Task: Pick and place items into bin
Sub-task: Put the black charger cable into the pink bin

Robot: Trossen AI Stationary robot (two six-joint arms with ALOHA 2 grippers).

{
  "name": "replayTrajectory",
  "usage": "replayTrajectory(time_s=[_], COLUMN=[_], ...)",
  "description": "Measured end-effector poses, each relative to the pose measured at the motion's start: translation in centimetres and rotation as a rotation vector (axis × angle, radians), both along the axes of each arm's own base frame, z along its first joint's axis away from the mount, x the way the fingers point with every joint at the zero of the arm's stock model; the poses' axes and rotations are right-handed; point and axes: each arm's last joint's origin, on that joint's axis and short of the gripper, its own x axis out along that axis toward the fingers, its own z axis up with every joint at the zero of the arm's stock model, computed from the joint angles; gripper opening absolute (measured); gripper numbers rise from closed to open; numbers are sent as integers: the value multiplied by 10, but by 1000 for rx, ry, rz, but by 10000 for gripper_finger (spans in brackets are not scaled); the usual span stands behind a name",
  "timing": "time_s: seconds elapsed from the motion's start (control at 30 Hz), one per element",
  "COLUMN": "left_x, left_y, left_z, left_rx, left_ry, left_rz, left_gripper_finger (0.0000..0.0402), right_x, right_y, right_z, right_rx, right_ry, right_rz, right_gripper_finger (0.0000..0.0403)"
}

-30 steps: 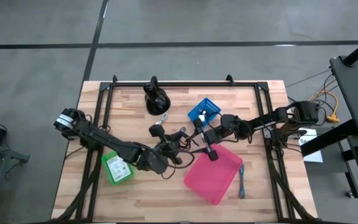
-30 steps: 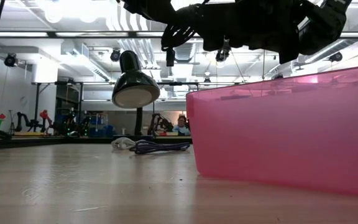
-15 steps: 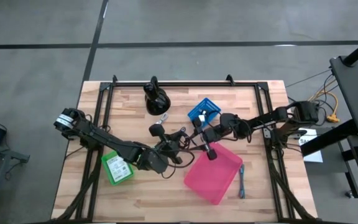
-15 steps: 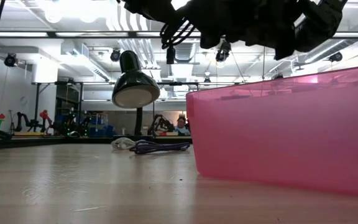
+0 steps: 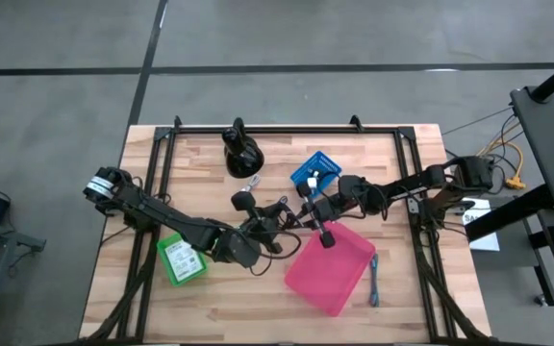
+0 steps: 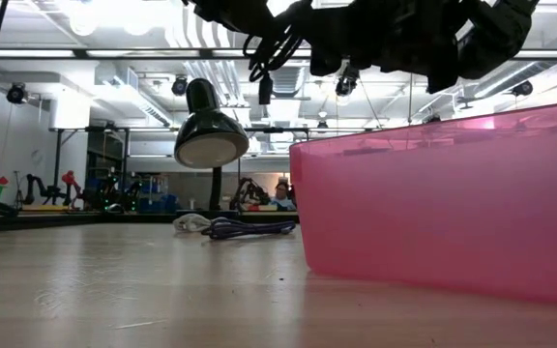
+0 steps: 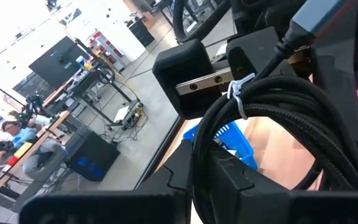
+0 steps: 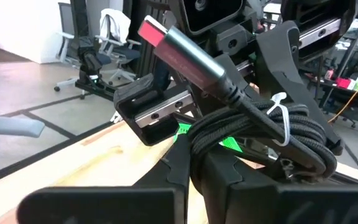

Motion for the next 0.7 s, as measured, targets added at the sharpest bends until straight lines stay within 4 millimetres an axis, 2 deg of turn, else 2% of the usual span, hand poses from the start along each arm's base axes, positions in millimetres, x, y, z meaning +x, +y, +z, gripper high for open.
replayTrajectory(time_s=[0.5,0.7], left_x=[0,0], left_y=[-1,-3], left_z=[-1,1], left_rx=[-7,31], left_ry=[17,50], left_rz=[-31,-51], left_gripper_finger=[106,128], right_x=[-1,-2], right_y=[0,0], right_z=[-2,-3], right_rx=[11,14], right_ry=[39,73], right_rz=[4,2], right_gripper_finger=[9,9])
